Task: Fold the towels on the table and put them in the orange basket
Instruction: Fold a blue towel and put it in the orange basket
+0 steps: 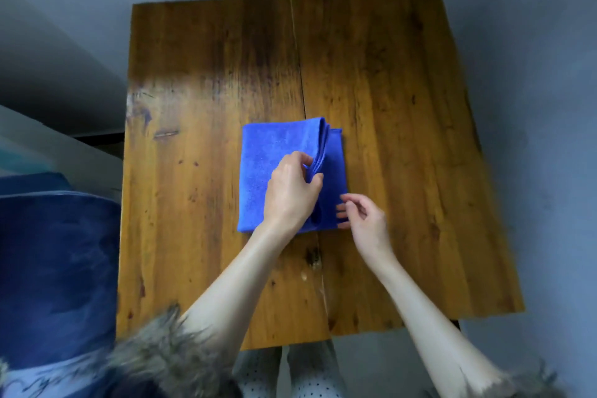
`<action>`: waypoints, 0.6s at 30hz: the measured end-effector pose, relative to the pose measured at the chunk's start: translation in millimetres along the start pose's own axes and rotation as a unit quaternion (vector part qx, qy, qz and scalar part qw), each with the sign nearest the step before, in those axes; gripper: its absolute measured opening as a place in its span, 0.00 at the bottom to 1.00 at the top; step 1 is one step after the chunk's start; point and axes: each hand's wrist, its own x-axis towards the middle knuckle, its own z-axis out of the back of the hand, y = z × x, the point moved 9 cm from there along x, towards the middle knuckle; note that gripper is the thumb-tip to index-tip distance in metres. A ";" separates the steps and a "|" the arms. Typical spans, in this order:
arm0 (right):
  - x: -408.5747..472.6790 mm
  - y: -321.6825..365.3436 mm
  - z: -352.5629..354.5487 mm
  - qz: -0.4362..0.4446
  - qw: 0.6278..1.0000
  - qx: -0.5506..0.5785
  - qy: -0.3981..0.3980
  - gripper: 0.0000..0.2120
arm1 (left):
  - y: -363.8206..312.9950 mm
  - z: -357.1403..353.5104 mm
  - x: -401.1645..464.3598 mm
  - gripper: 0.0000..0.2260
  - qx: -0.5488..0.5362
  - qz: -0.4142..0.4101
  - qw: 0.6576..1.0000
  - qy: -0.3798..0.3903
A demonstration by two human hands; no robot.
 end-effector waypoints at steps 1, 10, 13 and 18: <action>2.5 -2.6 1.5 -0.010 1.000 0.018 -0.002 0.09 | -0.4 -12.0 -0.4 0.09 0.014 -0.005 1.000 0.011; 15.2 -14.8 -1.3 -0.092 0.991 0.081 0.061 0.12 | 7.9 -51.7 6.2 0.11 0.003 -0.028 0.998 0.062; 22.1 1.8 -1.0 -0.058 0.996 0.011 0.060 0.13 | 6.7 -7.8 -3.9 0.11 0.005 -0.111 0.991 -0.074; 46.3 29.9 -15.9 -0.023 0.991 -0.116 0.055 0.15 | 40.7 19.5 -7.2 0.18 0.151 -0.125 0.972 -0.132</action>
